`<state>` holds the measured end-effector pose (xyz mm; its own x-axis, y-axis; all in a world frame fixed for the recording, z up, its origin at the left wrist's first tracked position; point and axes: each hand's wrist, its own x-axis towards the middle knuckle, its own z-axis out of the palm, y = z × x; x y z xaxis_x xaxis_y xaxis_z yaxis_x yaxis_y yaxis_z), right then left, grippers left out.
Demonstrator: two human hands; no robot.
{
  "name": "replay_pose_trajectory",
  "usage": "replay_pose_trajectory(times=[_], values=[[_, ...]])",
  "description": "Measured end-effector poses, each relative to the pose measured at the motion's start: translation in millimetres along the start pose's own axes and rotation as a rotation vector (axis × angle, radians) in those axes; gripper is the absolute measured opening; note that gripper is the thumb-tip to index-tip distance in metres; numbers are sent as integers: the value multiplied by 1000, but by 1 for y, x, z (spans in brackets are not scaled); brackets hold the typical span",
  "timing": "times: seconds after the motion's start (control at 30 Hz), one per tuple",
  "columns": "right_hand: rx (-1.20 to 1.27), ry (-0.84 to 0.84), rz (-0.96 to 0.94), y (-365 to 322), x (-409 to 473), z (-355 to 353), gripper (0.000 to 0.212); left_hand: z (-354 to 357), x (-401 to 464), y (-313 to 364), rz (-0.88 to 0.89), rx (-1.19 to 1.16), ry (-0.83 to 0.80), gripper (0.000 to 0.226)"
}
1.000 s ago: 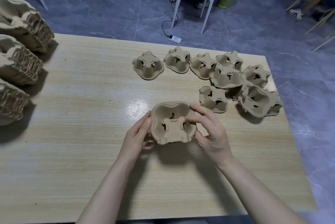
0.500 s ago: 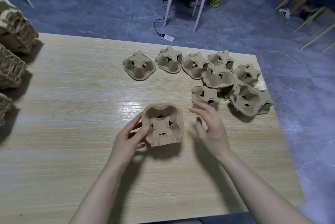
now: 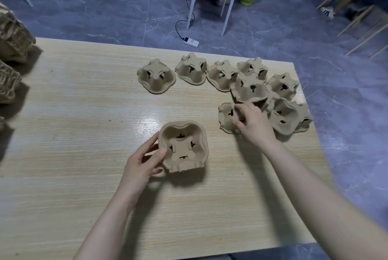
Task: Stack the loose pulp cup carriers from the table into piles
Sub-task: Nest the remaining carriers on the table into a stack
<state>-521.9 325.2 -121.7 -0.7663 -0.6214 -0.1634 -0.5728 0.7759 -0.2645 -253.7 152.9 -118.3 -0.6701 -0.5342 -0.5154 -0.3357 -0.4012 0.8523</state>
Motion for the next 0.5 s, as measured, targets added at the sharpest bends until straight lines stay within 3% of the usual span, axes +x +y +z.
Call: replay_pose_trajectory(times=[0.17,0.37,0.5], values=[[14,-56,107,-6,-14,-1,68,1,0,0,-9,-17,16,57],[81,-100,233,-2,-30,7,55,-1,0,-2,-6,-16,10,55],[146,-148,299,-1,-30,5,60,1,1,-1,-2,-14,10,54]])
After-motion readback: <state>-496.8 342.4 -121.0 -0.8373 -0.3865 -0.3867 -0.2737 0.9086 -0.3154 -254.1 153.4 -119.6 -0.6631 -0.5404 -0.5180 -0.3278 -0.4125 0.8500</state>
